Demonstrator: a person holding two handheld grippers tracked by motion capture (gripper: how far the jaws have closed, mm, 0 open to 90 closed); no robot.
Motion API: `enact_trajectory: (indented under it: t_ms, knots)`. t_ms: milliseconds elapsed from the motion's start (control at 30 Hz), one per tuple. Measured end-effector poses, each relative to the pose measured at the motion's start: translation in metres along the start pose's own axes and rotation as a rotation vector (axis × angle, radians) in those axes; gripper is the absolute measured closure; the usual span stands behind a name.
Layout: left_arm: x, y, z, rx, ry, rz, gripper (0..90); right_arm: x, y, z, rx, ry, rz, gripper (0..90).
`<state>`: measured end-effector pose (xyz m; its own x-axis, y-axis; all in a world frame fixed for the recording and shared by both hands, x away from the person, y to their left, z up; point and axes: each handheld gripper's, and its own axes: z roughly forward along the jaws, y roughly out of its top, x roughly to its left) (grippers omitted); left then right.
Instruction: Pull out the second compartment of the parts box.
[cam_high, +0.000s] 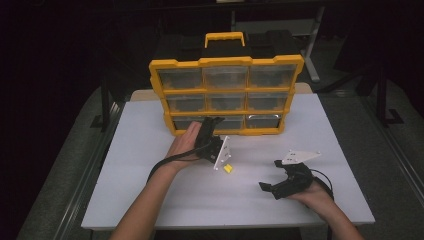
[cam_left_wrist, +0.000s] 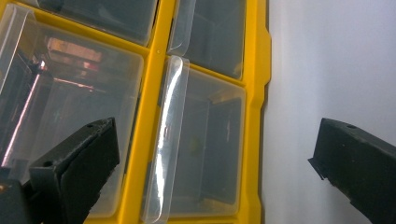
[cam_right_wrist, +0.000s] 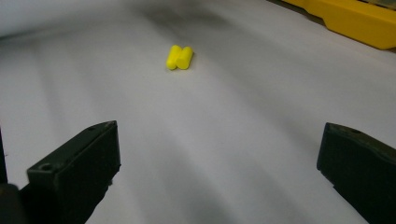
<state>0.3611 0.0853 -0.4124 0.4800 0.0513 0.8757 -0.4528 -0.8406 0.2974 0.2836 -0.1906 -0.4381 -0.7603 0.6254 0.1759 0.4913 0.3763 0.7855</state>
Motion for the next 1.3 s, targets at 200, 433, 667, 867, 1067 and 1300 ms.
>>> enact_trajectory:
  t_ms: [200,433,667,867,1067,1300]
  knots:
    - [-0.002,0.0002,0.0004,0.012,0.025,0.044,0.7,0.0001,0.0001,0.0001,0.0,0.0,-0.001,0.0]
    - [-0.003,0.0002,0.0002,0.019,0.056,0.075,0.7,0.0,-0.0005,0.0003,0.005,-0.003,-0.005,0.0]
    - [-0.0034,-0.0005,-0.0007,0.03,0.089,0.117,0.6,0.0007,-0.0005,0.0009,0.008,-0.004,-0.009,0.0]
    - [-0.0061,0.0014,-0.0009,0.049,0.124,0.2,0.7,0.0007,-0.0005,0.001,0.008,-0.003,-0.01,0.0]
    - [-0.0084,0.0025,-0.0001,0.049,0.14,0.226,0.7,0.0005,-0.0004,0.0009,0.006,-0.003,-0.009,0.0]
    - [-0.0048,0.0064,-0.0032,0.045,0.157,0.229,0.6,0.0007,-0.0003,0.0004,0.004,-0.003,-0.008,0.0]
